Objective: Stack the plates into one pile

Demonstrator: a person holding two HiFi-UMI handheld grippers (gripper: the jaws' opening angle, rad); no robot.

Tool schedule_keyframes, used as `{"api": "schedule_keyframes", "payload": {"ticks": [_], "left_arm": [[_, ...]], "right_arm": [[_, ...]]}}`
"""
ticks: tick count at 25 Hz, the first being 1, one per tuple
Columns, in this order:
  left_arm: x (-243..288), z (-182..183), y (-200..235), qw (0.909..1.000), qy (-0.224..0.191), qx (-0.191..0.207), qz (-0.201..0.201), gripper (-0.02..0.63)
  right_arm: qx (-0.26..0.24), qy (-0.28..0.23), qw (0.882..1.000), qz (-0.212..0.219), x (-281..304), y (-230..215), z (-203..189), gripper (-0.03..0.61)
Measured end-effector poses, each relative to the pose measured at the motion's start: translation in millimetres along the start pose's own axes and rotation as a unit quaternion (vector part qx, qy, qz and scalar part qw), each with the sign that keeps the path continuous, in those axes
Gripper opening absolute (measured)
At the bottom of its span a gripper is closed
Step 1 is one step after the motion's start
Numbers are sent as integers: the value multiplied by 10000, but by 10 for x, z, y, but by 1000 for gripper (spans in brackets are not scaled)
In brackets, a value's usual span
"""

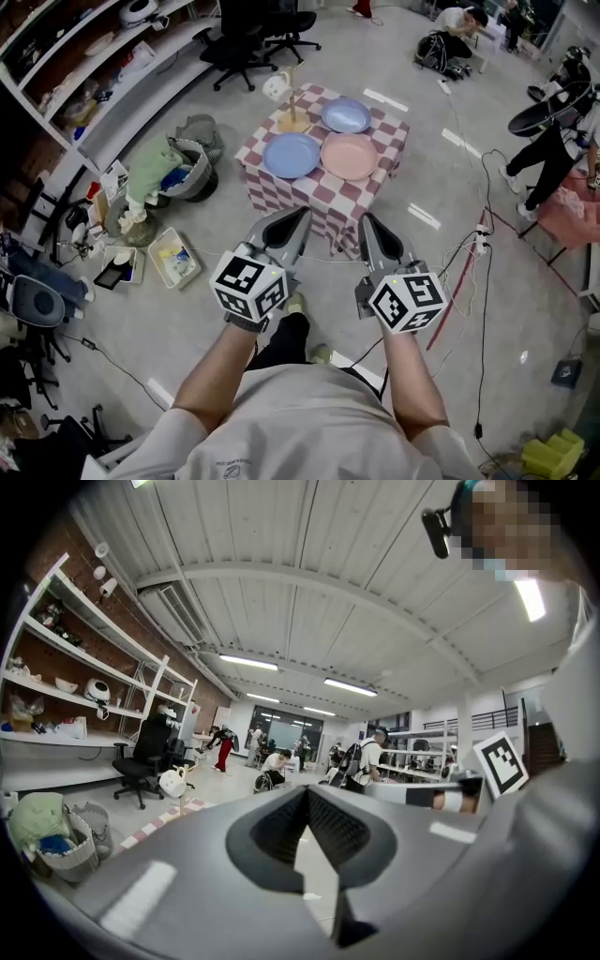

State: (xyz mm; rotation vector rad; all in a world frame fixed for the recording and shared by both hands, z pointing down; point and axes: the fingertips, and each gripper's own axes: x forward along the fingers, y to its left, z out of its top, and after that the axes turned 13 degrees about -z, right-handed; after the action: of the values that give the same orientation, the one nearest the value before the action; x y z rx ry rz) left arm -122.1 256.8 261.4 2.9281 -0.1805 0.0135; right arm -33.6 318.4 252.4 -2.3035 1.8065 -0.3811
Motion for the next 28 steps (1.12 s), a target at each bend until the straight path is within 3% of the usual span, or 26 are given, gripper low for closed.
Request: {"api": "schedule_keyframes", "payload": {"ticks": [14, 28], "left_arm": [[903, -34, 1416, 9989, 185, -37, -437, 6], [1612, -652, 2080, 9947, 609, -387, -733, 6]], "right_arm": [[147, 249, 9978, -592, 1570, -347, -54, 9], [709, 1208, 9825, -1230, 2454, -1064, -916, 11]]}}
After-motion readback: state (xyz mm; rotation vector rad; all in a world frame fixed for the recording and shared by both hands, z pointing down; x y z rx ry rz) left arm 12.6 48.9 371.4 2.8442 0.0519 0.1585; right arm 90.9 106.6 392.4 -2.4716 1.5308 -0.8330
